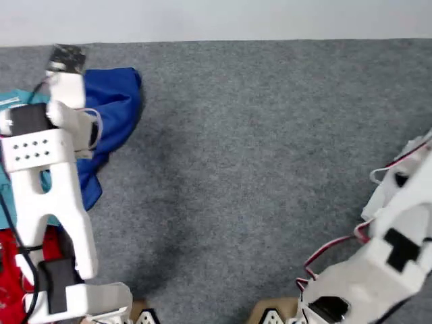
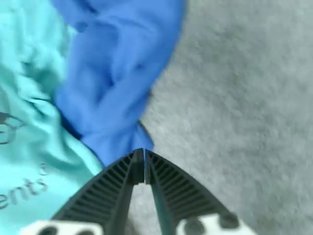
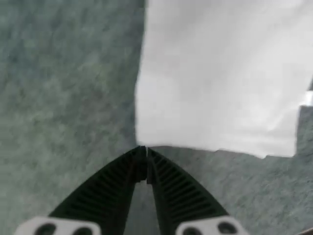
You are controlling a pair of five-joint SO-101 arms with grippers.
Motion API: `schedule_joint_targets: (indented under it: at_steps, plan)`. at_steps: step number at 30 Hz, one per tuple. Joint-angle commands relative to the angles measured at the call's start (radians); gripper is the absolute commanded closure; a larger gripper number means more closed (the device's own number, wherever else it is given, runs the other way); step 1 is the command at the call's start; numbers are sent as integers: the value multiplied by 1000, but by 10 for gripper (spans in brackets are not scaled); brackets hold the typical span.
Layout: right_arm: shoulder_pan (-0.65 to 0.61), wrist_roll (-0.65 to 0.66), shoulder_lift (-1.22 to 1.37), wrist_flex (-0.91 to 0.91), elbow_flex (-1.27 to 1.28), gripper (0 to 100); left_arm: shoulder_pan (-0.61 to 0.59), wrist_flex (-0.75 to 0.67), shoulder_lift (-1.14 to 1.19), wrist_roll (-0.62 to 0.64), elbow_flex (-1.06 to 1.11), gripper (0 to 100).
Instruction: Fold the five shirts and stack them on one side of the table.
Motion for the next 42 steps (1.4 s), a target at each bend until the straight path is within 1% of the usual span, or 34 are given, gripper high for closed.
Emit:
schedule_joint_targets:
  at_steps: [1, 3, 5, 10, 12, 15, 17, 20, 23, 25, 26, 28, 31, 34, 35, 39, 42]
  plan:
    - [-71, 15, -200, 35, 192, 989, -60, -57, 63, -2, -76, 989]
    - [-93, 15, -260, 31, 279, 989, -78, -89, 127, -9, -102, 988]
    - [-108, 15, -295, 31, 342, 989, -81, -104, 190, -44, -140, 987]
    - [-110, 15, -314, 33, 407, 990, -71, -124, 358, -115, -240, 982]
    - [-107, 15, -314, 35, 410, 990, -68, -114, 423, -143, -285, 939]
    - [-111, 15, -314, 35, 410, 990, -71, -107, 512, -155, -335, 825]
    - [-113, 15, -314, 35, 410, 990, -72, -115, 571, -160, -364, 771]
    - [-108, 15, -318, 38, 410, 990, -66, -132, 674, -215, -418, 754]
    - [-108, 15, -320, 38, 410, 990, -71, -164, 787, -227, -484, 754]
    - [-108, 15, -320, 38, 410, 990, -69, -157, 855, -229, -536, 760]
    - [-108, 15, -318, 38, 410, 990, -66, -138, 884, -229, -565, 780]
    - [-108, 15, -315, 36, 410, 990, -46, -89, 930, -233, -638, 852]
    - [-108, 15, -312, 35, 410, 990, 5, -2, 968, -233, -757, 994]
    - [-108, 15, -312, 33, 410, 990, 78, 106, 970, -227, -891, 998]
    - [-107, 17, -312, 33, 410, 990, 109, 115, 962, -221, -926, 999]
    - [-104, 17, -320, 36, 410, 990, 226, 112, 888, -118, -1030, 998]
    - [-93, 17, -320, 36, 410, 990, 342, 112, 819, -83, -1038, 998]
